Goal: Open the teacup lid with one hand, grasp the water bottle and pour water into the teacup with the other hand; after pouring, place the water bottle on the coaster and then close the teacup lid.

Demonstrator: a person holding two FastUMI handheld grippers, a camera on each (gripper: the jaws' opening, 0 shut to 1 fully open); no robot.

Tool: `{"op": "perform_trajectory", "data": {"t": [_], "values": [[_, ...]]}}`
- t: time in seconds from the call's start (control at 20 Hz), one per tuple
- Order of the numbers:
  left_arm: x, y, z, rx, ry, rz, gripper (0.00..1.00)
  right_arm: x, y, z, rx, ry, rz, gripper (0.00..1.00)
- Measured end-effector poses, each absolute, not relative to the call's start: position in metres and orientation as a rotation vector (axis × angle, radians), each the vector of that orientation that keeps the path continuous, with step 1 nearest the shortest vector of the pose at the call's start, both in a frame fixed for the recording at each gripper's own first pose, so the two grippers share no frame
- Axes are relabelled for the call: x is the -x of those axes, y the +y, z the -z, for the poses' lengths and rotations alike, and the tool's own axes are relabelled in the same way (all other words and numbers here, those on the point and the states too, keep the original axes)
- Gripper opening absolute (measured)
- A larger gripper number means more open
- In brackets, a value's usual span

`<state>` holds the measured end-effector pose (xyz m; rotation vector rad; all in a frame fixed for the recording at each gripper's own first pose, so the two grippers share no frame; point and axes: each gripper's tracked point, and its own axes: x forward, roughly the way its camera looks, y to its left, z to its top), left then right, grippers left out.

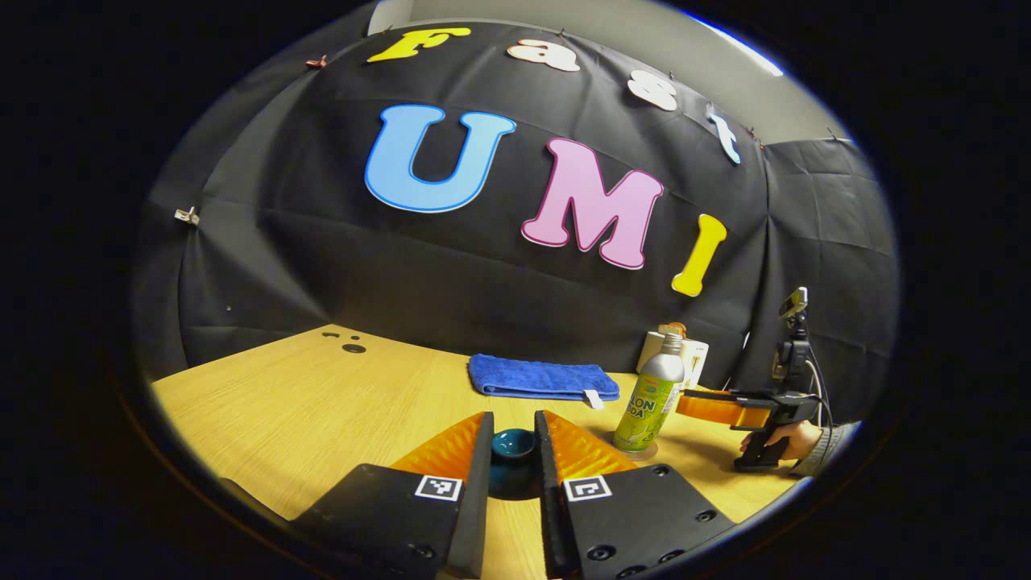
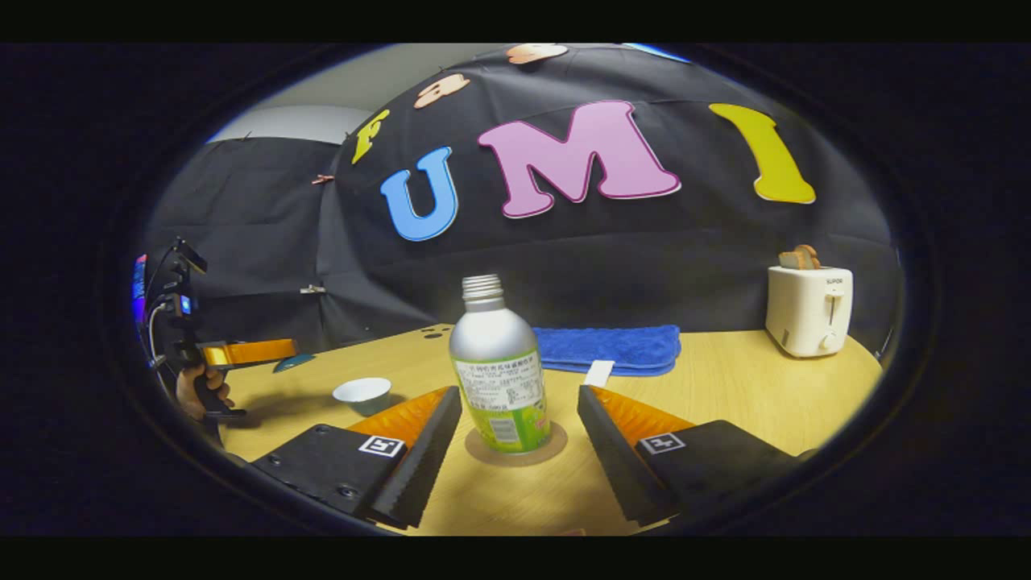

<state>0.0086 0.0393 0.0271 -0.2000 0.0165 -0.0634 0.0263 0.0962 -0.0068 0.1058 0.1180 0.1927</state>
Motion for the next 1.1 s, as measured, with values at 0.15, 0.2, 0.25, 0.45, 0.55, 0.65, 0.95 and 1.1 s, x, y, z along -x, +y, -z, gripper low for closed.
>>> {"op": "perform_trajectory", "data": {"t": [0.15, 0.2, 0.25, 0.45, 0.55, 0.65, 0.95, 1.1], "values": [[-0.036, 0.023, -0.017, 0.145, 0.072, 0.098, 0.32, 0.000, 0.098, -0.002, -0.091, 0.094, -0.174, 0.93], [-0.045, 0.019, -0.009, 0.127, 0.100, 0.106, 0.32, 0.007, 0.104, -0.006, -0.093, 0.082, -0.174, 0.92], [-0.054, 0.016, -0.003, 0.114, 0.124, 0.109, 0.32, 0.016, 0.110, -0.011, -0.095, 0.067, -0.180, 0.92], [-0.075, 0.020, 0.016, 0.056, 0.179, 0.066, 0.32, 0.043, 0.131, -0.030, -0.026, 0.011, -0.218, 0.92], [-0.078, 0.021, 0.021, 0.047, 0.190, 0.059, 0.32, 0.052, 0.134, -0.033, 0.012, -0.005, -0.229, 0.92], [-0.080, 0.018, 0.023, 0.049, 0.191, 0.062, 0.32, 0.057, 0.135, -0.034, 0.017, -0.012, -0.239, 0.92], [-0.083, 0.010, 0.030, 0.004, 0.212, 0.061, 0.32, 0.059, 0.126, -0.029, 0.016, -0.019, -0.222, 0.89], [-0.083, 0.012, 0.031, -0.026, 0.212, 0.045, 0.32, 0.059, 0.124, -0.025, 0.011, -0.009, -0.223, 0.89]]}}
